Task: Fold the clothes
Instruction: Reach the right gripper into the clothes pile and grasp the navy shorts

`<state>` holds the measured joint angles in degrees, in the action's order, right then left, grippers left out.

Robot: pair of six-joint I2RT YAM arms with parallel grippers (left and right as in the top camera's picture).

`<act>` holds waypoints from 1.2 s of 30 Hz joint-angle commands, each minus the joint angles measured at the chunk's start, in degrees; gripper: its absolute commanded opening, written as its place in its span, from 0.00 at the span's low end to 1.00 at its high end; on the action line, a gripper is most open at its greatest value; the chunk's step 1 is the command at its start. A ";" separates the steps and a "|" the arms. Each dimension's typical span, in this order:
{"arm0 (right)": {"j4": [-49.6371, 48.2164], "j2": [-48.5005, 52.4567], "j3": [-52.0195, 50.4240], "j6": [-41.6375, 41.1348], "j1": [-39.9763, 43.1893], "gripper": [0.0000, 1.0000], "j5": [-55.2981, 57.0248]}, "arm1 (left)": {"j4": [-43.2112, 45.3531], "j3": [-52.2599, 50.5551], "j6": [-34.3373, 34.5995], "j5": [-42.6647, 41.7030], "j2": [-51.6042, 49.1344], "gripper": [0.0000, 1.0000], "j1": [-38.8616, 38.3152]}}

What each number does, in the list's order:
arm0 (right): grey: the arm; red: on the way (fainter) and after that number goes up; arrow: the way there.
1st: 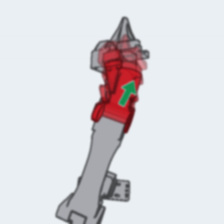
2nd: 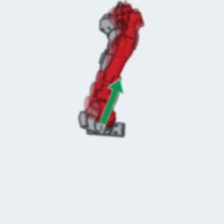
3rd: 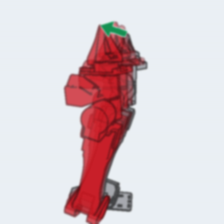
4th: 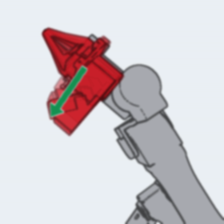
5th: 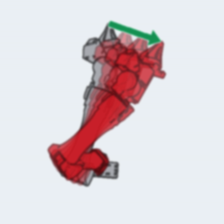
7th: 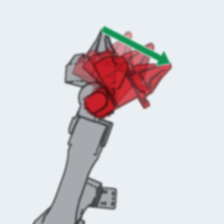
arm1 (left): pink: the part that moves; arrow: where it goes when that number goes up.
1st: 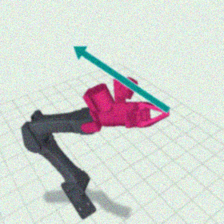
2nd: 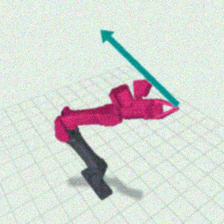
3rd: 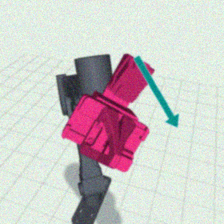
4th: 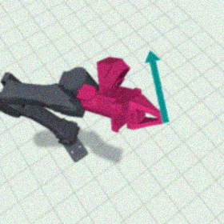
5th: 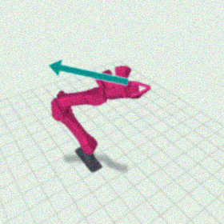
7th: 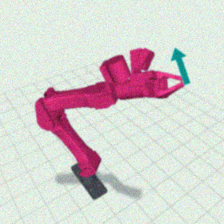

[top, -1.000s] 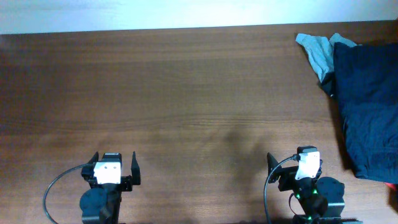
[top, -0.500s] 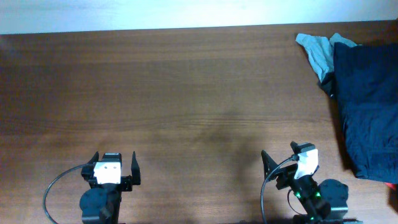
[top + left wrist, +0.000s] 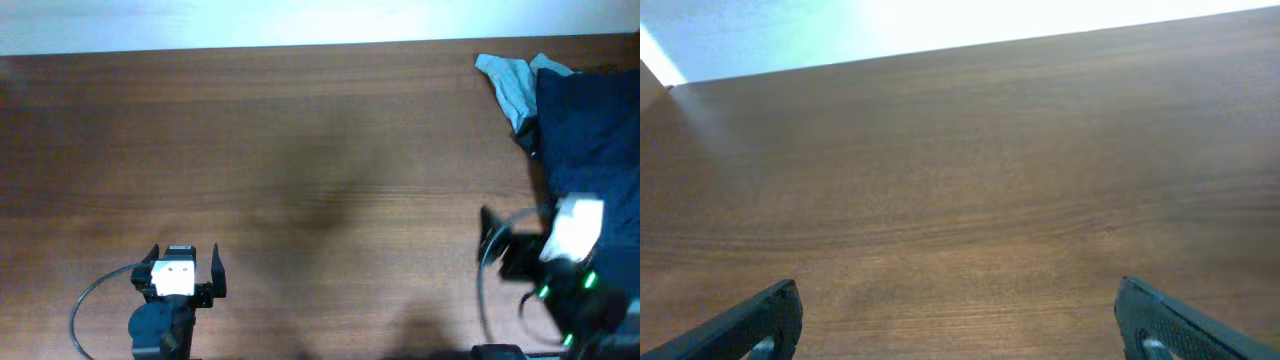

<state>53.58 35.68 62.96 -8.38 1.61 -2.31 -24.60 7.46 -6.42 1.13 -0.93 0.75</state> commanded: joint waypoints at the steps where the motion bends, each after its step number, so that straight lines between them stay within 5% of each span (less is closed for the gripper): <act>1: 8.09 11.26 14.14 -0.15 -0.48 0.99 2.75 | 0.11 -0.24 -0.35 0.57 0.26 0.99 -0.22; 4: 15.85 18.86 21.00 0.48 -0.28 0.99 6.78 | 0.11 -0.24 -0.35 0.57 0.26 1.00 -0.22; 8: 22.97 26.32 24.22 -12.00 5.03 0.99 12.85 | 0.11 -0.24 -0.35 0.57 0.26 0.99 -0.22; 24: 26.40 51.58 21.62 -12.90 52.11 0.99 -6.56 | 0.11 -0.24 -0.35 0.57 0.26 1.00 -0.22; 36: 8.07 56.78 2.23 -11.39 62.62 0.99 -8.02 | 0.11 -0.24 -0.35 0.57 0.26 0.99 -0.22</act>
<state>63.81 92.36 68.62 -20.71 64.05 -8.91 -24.58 7.46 -6.42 1.13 -0.95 0.75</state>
